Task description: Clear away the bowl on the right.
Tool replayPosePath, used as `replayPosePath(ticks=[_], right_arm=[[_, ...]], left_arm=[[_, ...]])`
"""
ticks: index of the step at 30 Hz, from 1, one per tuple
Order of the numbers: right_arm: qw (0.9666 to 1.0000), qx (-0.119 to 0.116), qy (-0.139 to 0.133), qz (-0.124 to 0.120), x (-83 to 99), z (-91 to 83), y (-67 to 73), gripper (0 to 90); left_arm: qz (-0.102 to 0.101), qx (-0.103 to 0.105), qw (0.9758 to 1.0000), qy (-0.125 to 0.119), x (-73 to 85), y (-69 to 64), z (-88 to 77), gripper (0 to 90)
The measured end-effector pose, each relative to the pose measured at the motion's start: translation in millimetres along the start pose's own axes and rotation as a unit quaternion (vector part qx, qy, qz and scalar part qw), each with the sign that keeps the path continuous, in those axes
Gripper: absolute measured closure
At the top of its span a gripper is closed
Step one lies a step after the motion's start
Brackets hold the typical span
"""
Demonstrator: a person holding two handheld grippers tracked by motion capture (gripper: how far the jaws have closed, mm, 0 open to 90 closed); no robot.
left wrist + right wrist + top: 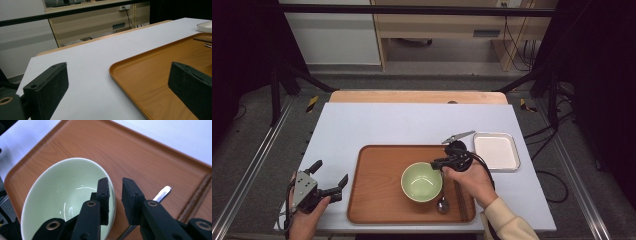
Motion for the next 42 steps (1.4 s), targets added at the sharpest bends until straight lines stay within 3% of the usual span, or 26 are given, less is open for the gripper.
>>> replayPosePath(ticks=[23,32,38,42], right_arm=[[0.9962,0.035,-0.076,-0.026,-3.4,-37.5,-9.9,26.1],[0.9908,0.057,-0.117,-0.038,-2.7,-50.4,-17.0,10.0],[0.9853,0.075,-0.146,-0.047,0.0,-60.5,-25.1,8.2],[0.9824,0.089,-0.160,-0.038,2.5,-69.5,-32.5,8.5]], left_arm=[[-0.002,-0.001,1.0000,0.001,1.3,0.7,0.9,2.8],[-0.004,0.000,1.0000,0.000,1.4,0.8,1.0,2.6],[-0.003,0.000,1.0000,-0.001,1.0,1.0,0.5,2.5],[-0.003,-0.001,1.0000,-0.001,0.9,1.0,0.3,2.5]])
Point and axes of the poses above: each handheld gripper's, and its own axes: z roughly forward along the jaws, x roughly out of its underside, y roughly to its left, the point moved 5 cm from there along z, roughly forward along the jaws, and after that the axes turned 5 degrees about y, right-handed, at the moved point
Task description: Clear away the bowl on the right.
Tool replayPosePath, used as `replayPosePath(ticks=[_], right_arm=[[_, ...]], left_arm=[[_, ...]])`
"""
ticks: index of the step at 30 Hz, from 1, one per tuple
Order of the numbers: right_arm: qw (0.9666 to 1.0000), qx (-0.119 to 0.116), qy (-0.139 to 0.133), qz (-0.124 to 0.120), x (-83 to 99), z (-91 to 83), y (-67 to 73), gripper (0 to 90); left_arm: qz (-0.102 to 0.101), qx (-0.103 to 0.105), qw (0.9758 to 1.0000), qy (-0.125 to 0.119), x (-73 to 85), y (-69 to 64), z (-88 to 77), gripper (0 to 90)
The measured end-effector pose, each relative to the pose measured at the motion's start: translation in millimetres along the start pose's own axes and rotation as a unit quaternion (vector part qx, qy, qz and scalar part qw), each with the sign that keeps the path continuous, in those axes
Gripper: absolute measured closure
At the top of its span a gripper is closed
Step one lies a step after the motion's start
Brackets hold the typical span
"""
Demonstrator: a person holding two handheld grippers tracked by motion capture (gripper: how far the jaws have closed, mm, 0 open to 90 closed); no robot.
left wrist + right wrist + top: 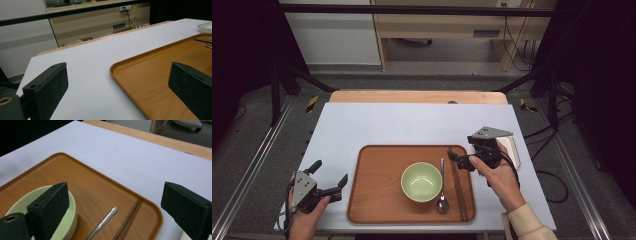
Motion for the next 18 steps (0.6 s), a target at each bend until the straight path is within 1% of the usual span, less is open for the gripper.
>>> replayPosePath(ticks=[1,4,8,12,15,17,18], right_arm=[[1.0000,0.004,-0.004,0.001,0.0,-1.9,-2.6,9.2],[0.9997,0.025,-0.006,0.006,2.5,-9.7,-13.6,11.9],[0.9987,0.048,-0.007,0.013,8.1,-20.7,-32.1,13.6],[0.9973,0.070,-0.010,0.019,16.8,-30.6,-50.9,14.3],[0.9959,0.088,-0.013,0.014,25.8,-36.4,-65.0,18.0],[0.9952,0.095,-0.012,0.019,32.1,-40.1,-72.4,19.7],[0.9948,0.100,-0.009,0.017,36.2,-42.3,-78.1,20.1]], left_arm=[[0.000,0.000,1.0000,0.000,0.0,-0.1,0.0,2.5],[0.000,0.000,1.0000,-0.002,-0.3,-0.6,0.0,2.4],[0.002,0.002,1.0000,-0.001,0.0,-1.0,0.5,2.4],[0.000,0.001,1.0000,-0.002,0.0,-0.2,0.0,2.4],[0.000,0.001,1.0000,-0.001,0.1,0.4,0.0,2.4],[0.002,0.000,1.0000,-0.002,-0.2,0.4,0.0,2.4],[0.003,0.000,1.0000,-0.002,-0.2,0.3,0.0,2.4]])
Point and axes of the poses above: each handheld gripper's, and its own axes: z roughly forward along the jaws, x roughly out of its underside, y roughly to its left, the point moved 5 cm from there along z, roughly forward along the jaws, and after that the axes turned 5 degrees about y, right-handed, at the moved point
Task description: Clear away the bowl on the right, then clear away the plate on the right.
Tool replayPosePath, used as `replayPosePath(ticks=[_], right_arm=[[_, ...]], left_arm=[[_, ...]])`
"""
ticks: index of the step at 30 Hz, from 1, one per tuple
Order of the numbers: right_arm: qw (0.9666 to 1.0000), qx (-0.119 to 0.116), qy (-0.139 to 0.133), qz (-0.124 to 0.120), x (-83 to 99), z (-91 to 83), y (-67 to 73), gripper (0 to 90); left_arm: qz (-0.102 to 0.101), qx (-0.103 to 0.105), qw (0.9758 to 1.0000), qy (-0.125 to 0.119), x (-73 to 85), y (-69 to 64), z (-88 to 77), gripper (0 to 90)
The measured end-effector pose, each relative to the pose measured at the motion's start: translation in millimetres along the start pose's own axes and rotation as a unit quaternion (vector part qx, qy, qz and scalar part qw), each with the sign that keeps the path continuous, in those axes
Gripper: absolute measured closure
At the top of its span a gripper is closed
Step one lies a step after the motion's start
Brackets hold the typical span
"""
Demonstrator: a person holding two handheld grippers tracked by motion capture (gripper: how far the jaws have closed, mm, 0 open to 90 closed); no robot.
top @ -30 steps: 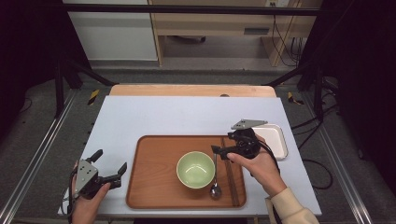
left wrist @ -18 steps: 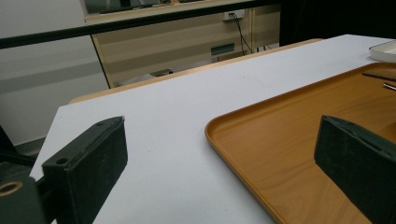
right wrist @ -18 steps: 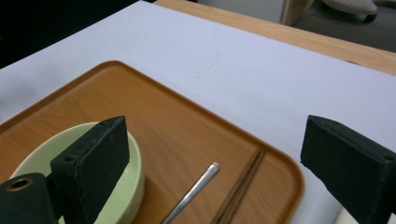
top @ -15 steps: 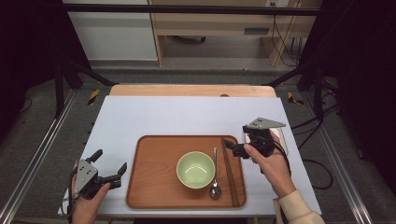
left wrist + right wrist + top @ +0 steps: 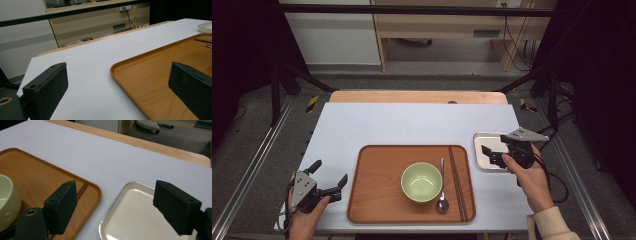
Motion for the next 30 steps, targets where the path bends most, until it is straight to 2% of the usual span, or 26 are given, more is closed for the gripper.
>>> replayPosePath(ticks=[6,11,16,19,23,30], right_arm=[[0.9995,0.018,0.008,0.023,15.2,-5.3,-21.4,19.6],[0.9984,0.037,0.016,0.039,20.6,-10.8,-40.8,16.4],[0.9961,0.045,0.028,0.070,27.5,-11.4,-62.8,15.6],[0.9942,0.049,0.049,0.083,32.4,-9.2,-72.7,19.6],[0.9909,0.054,0.072,0.100,36.9,-6.0,-84.1,29.7],[0.9835,0.064,0.105,0.132,46.9,0.0,-102.7,47.1]], left_arm=[[-0.002,-0.003,1.0000,-0.002,-0.5,0.9,-1.1,2.4],[-0.003,-0.002,1.0000,0.000,0.4,-0.3,-0.1,2.5],[-0.003,-0.005,1.0000,0.002,1.3,0.4,0.9,2.5],[-0.002,-0.004,1.0000,0.004,2.2,-0.2,2.4,2.5],[-0.001,-0.001,1.0000,0.004,2.0,-1.8,2.0,2.5],[-0.001,0.000,1.0000,-0.003,-1.0,-2.0,-0.6,2.6]])
Point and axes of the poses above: each handheld gripper's, and its own axes: z roughly forward along the jaws, x roughly out of its underside, y roughly to its left, the point moved 5 cm from there along z, roughly forward along the jaws, and after that the axes turned 5 degrees about y, right-handed, at the moved point
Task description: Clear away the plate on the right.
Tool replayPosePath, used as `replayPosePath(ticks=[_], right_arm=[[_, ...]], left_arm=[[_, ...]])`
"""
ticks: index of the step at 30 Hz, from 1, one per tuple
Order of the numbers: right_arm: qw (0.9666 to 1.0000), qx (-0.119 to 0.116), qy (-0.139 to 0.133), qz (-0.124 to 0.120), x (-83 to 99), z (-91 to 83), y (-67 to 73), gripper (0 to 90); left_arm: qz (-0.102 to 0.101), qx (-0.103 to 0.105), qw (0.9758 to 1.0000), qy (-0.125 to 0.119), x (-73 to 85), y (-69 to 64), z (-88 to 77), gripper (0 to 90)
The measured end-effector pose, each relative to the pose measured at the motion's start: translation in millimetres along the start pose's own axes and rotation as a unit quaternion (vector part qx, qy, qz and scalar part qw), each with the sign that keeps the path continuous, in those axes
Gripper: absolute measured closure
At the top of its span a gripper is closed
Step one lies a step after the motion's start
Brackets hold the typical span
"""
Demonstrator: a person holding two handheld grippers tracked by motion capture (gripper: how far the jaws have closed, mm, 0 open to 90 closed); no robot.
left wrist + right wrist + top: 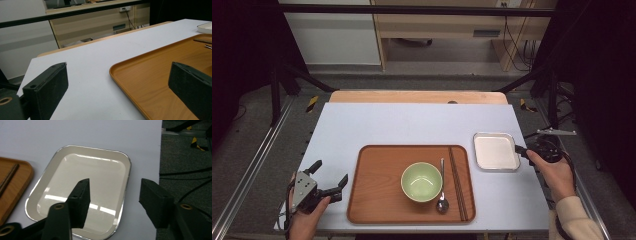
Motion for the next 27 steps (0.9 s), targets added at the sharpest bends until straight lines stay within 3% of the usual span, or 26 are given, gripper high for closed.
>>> replayPosePath(ticks=[4,10,27], right_arm=[[0.9997,-0.001,0.016,0.018,5.3,9.2,-10.6,54.5],[0.9980,-0.025,0.030,0.050,12.6,24.7,-15.1,62.6],[0.9962,-0.026,0.054,0.064,19.5,46.7,-16.8,77.9]], left_arm=[[0.000,0.000,1.0000,0.003,1.0,0.1,1.9,2.6],[0.004,0.001,1.0000,0.005,1.2,-1.8,2.3,2.6],[0.003,0.001,1.0000,0.003,0.2,-1.3,1.7,2.7]])
Point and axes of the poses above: each handheld gripper's, and its own axes: z roughly forward along the jaws, x roughly out of its underside, y roughly to its left, the point moved 5 cm from there along z, roughly forward along the jaws, and after that the axes turned 5 degrees about y, right-handed, at the moved point
